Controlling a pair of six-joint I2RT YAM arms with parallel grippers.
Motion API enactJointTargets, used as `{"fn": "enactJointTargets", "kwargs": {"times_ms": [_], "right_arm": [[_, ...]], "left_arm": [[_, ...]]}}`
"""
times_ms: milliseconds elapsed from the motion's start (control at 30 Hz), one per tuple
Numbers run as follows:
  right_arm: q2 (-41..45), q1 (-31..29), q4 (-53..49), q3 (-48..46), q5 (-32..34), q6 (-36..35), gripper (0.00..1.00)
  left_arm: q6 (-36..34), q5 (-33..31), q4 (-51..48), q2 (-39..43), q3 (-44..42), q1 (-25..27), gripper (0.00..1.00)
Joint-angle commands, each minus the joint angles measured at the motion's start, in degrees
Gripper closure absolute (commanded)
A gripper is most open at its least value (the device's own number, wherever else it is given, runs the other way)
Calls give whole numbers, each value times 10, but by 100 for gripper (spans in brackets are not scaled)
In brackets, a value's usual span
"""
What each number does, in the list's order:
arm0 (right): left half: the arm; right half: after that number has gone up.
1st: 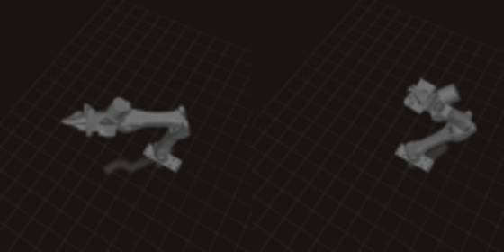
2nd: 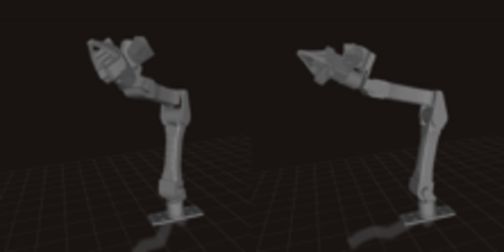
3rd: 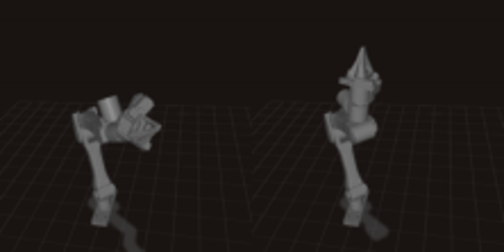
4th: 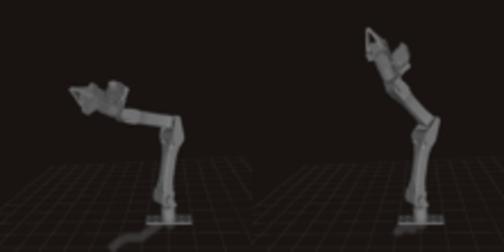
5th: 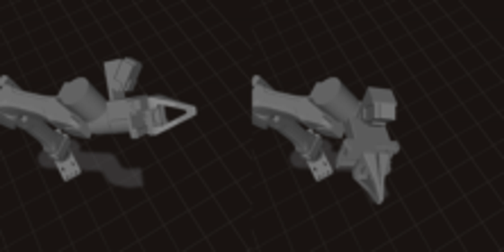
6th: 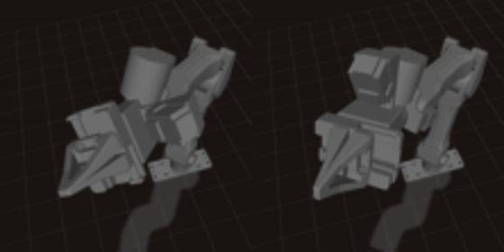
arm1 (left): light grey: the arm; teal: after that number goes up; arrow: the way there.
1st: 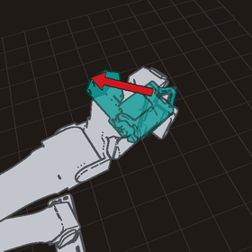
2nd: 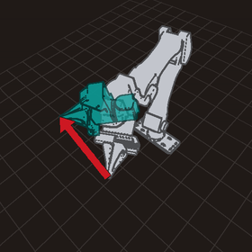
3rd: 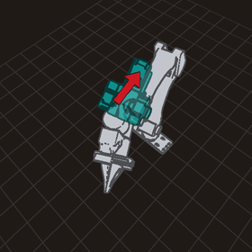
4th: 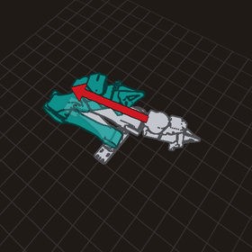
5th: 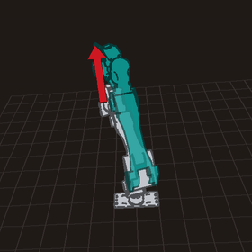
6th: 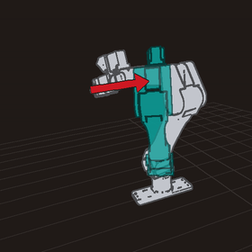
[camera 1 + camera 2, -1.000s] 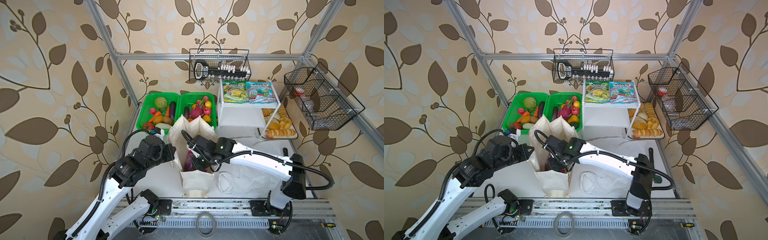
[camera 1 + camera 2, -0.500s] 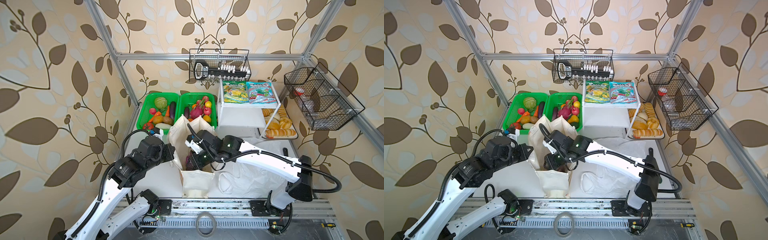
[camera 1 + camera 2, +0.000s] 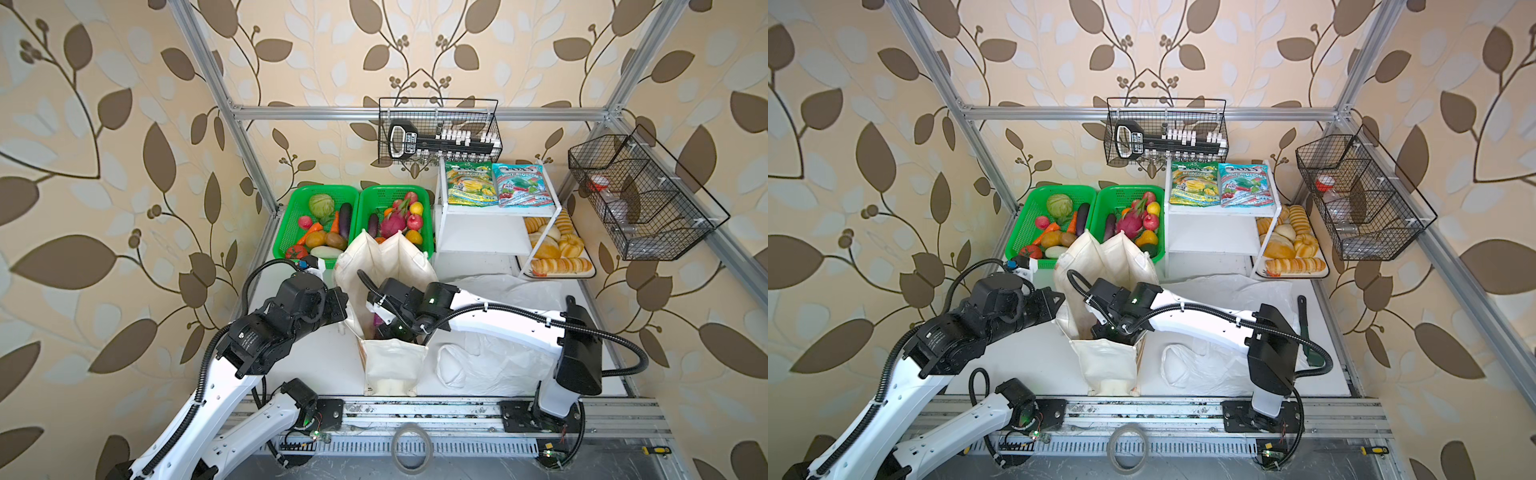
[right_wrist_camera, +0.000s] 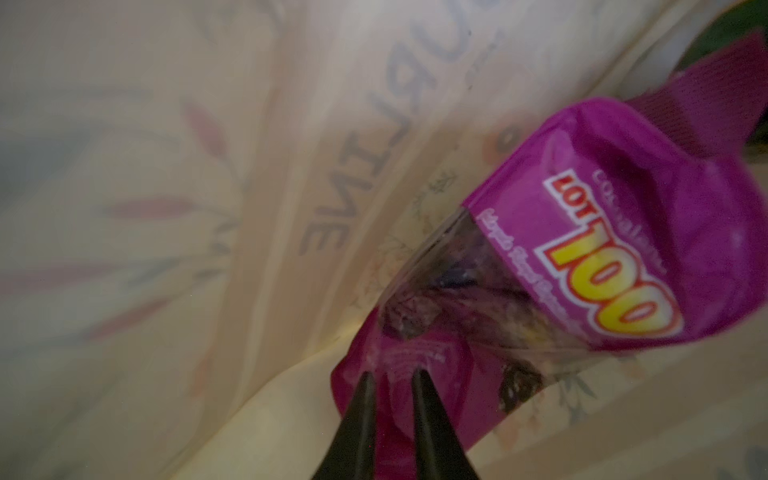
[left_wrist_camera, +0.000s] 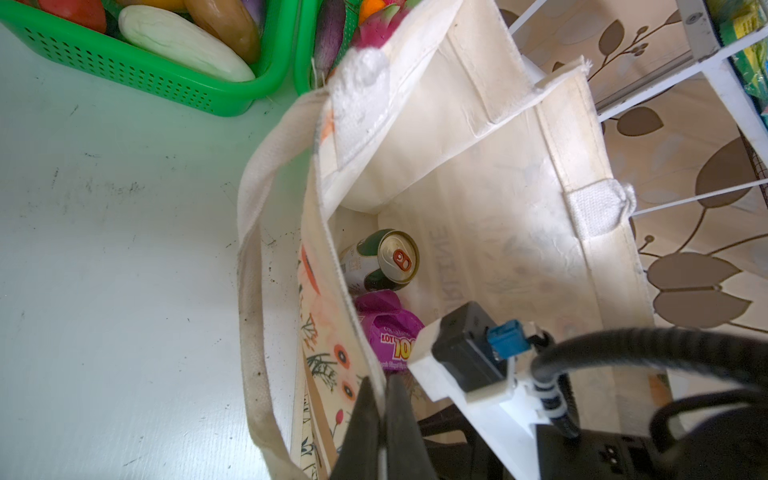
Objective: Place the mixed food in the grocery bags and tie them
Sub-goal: 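Lower the purple bag into the tote beside the can with the right gripper, then release the purple bag and lift the right gripper out toward the shelf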
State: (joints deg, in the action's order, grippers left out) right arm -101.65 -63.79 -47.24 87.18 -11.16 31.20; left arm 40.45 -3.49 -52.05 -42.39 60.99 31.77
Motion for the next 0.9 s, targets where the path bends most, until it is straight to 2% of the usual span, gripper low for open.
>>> {"fn": "enactJointTargets", "kwargs": {"times_ms": [0,200,333,467,533,633,700,767,867], "right_arm": [[18,1,-30,59,53,-36,77],[133,7,44,55,58,-63,62],[240,60,104,12,42,-40,59],[329,170,104,1,51,-12,58],[363,247,102,-10,49,-2,56],[379,394,81,-13,17,10,56],[378,486,76,-16,-6,27,55],[373,549,87,-24,-27,51,55],[377,599,144,-57,-31,98,54]], "left_arm": [[-2,-37,23,9,29,-5,100],[0,-49,17,13,30,-5,100],[0,-54,17,13,29,-6,100],[-14,-72,5,9,38,-5,100],[-20,-81,2,11,40,-5,100],[-38,-61,12,12,41,-5,98],[-44,-50,6,8,48,-5,88],[-48,-46,0,7,51,-6,77],[-51,-52,-10,9,50,-6,59]]}}
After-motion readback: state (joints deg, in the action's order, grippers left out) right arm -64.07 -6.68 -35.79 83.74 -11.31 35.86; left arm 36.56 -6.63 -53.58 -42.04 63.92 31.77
